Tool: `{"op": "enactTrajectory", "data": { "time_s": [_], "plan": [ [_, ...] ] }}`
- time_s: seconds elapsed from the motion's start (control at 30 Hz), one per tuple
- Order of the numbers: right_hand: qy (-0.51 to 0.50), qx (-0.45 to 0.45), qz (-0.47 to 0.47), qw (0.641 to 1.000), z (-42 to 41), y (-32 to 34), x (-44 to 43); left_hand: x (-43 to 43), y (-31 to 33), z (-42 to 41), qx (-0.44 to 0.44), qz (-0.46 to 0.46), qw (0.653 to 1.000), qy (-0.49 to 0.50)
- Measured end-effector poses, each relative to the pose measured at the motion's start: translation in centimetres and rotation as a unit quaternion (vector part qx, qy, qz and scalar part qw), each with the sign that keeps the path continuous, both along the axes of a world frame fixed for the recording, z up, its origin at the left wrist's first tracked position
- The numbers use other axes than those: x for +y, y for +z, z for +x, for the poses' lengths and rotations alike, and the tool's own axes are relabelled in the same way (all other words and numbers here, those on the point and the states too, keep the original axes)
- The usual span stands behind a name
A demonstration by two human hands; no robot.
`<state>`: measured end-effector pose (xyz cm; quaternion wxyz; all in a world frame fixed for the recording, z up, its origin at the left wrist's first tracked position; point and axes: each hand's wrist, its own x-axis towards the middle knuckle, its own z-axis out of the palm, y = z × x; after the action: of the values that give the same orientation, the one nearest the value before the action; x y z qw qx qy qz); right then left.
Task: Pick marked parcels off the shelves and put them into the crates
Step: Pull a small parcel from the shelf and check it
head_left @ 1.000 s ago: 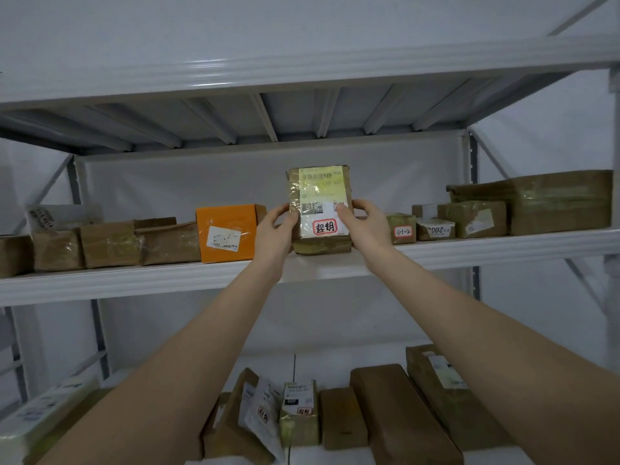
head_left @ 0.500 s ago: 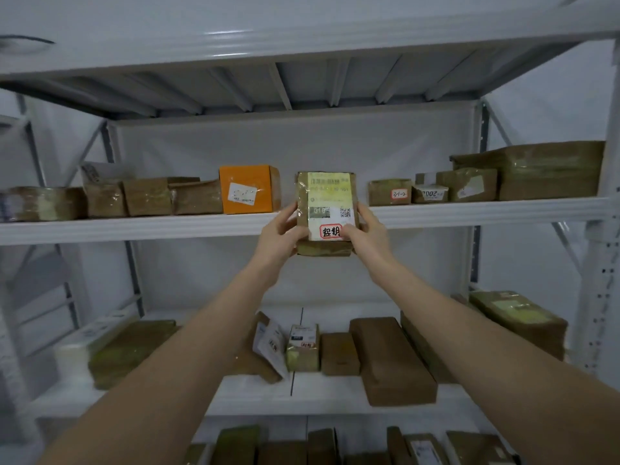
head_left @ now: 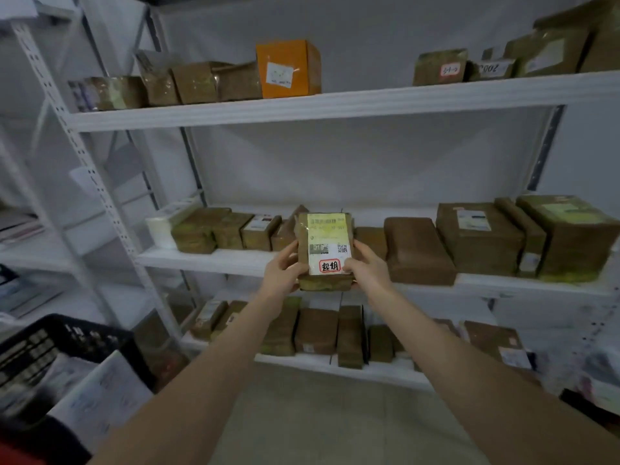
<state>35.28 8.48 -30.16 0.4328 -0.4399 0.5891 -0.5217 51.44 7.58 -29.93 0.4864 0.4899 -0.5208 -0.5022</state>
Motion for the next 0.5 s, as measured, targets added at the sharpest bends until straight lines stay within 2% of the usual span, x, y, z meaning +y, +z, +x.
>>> {"op": "enactTrajectory", "data": {
  "time_s": [0.27, 0.5],
  "plan": [
    [0.039, -0.001, 0.080, 0.996, 6.1, -8.7, 0.8, 2.1, -8.4, 6.2, 0.008, 0.061, 0.998, 0.025],
    [0.065, 0.009, 0.124, 0.990, 15.4, -13.6, -2.5, 0.2, -13.1, 15.3, 0.028, 0.123, 0.989, 0.076]
  ]
}}
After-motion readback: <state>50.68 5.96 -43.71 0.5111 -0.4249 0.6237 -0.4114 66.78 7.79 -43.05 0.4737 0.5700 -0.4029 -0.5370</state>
